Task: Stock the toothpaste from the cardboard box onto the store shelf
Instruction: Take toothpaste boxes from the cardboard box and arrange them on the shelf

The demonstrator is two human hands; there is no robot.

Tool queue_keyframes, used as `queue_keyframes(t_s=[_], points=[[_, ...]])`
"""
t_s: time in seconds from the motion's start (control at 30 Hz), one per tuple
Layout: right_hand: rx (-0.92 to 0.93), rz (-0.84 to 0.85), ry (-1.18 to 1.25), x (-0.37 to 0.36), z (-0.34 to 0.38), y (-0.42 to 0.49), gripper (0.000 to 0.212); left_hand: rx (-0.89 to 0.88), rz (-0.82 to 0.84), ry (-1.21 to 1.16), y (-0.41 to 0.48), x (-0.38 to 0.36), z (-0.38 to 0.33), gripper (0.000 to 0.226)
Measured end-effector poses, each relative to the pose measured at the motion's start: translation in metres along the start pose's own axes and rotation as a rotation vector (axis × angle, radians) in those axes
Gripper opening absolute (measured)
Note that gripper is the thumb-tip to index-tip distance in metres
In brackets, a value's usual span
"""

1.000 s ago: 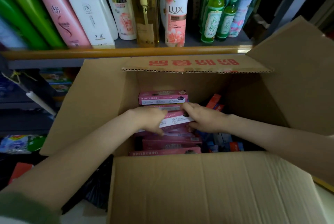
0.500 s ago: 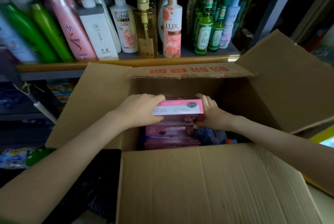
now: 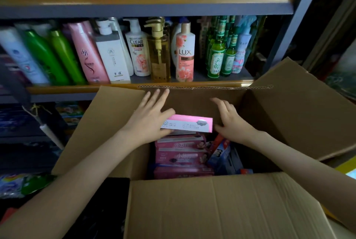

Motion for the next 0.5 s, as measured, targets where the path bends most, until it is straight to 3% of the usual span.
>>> queue_keyframes(t_s=[0.1, 0.2, 0.3, 0.4, 0.5], points=[[-0.062, 0.132, 0.062, -0.023, -0.005, -0.004, 0.088, 0.032, -0.027, 0.018, 0.004, -0.002, 0.015, 0.044], [-0.172, 0.371, 0.144, -0.057, -0.015, -0.012, 0.102, 0.067, -0.011, 0.019, 0.003, -0.002, 0.03, 0.044], [-0.176, 0.549, 0.102, -0.084, -0.017, -0.023, 0.104, 0.043, -0.01, 0.066, -0.004, 0.0, 0.032, 0.044], [-0.135, 0.447, 0.076, -0.078, -0.014, -0.015, 0.101, -0.02, -0.037, 0.089, -0.018, 0.005, 0.016, 0.04], [-0.142, 0.354, 0.326, -0.059, -0.005, -0.012, 0.106, -0.044, -0.141, 0.077, -0.033, 0.017, -0.001, 0.042]])
Point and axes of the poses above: each hand's wrist, its own y-axis towards the middle knuckle, its own x-axis out of the back of the hand, z = x × y, the point moved 10 cm from there along y, towards the middle knuckle, and after that the axes turned 9 degrees about y, right-handed, at the moved point
